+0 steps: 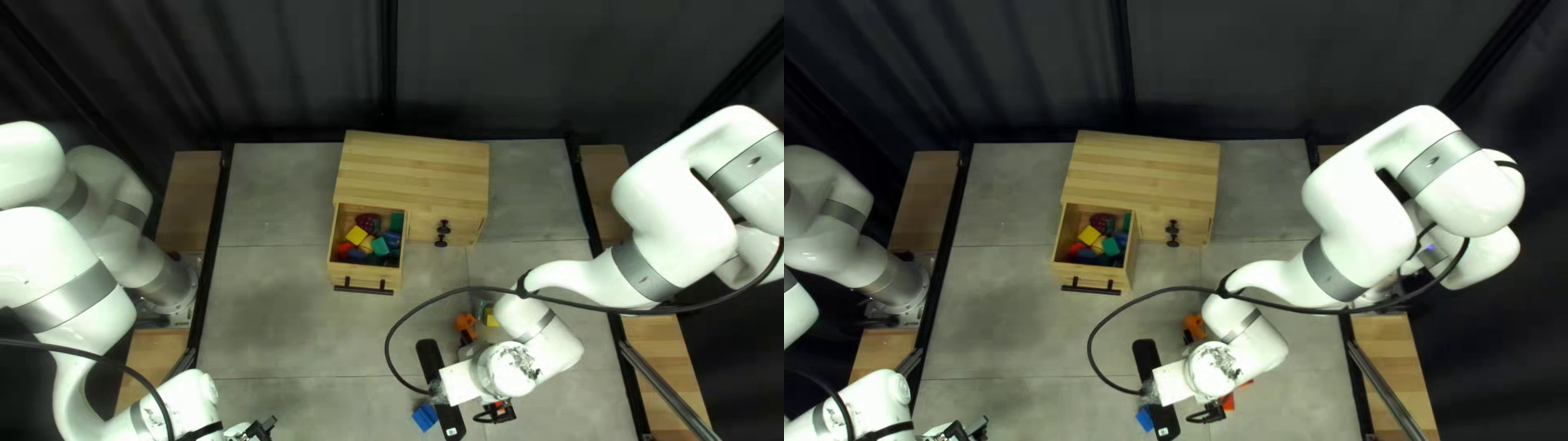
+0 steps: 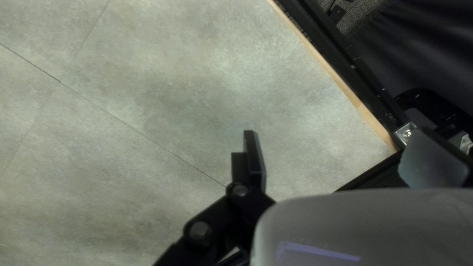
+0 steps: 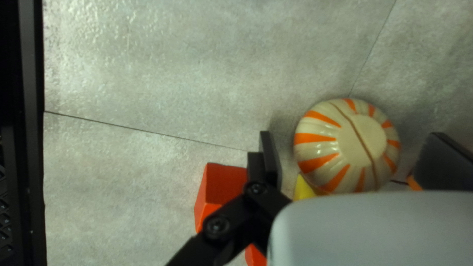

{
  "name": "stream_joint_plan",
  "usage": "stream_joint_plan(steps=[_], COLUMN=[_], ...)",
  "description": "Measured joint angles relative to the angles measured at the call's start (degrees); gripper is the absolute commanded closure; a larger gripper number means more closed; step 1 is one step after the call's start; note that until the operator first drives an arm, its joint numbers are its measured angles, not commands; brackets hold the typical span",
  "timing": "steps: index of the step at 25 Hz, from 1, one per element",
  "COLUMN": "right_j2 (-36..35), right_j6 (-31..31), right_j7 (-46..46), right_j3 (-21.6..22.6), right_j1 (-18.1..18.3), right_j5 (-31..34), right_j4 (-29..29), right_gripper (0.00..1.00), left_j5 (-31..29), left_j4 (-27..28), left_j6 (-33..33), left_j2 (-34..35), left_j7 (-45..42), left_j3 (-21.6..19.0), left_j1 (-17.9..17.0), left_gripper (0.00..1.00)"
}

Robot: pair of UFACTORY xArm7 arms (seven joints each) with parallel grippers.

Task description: Open drawers and place objects into drawer and close

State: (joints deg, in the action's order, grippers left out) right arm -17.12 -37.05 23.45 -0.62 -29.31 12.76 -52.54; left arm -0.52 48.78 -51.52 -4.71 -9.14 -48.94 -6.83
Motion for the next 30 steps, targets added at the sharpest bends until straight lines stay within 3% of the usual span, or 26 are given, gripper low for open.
stream_joint_plan(steps=[11,19,30], right_j2=[9.6,15.7,9.6], right_j6=[-6.7,-11.3,-0.9], right_j7=[7.7,11.4,10.0], right_j3=[-2.5,-8.1,-13.8], right_j1=[-0.3,4.7,10.1], right_j5=[5.4,14.3,23.1], right_j4=[0.9,-3.6,-12.3], right_gripper=[0.99,0.98,0.95], left_j5=[0.0,0.0,0.0], left_j4=[0.0,0.0,0.0], left_j6=[0.0,0.0,0.0], left_j2=[0.0,0.0,0.0], left_j7=[0.0,0.0,0.0], left_j3=[0.0,0.0,0.0], left_j1=[0.0,0.0,0.0], left_gripper=[0.0,0.0,0.0])
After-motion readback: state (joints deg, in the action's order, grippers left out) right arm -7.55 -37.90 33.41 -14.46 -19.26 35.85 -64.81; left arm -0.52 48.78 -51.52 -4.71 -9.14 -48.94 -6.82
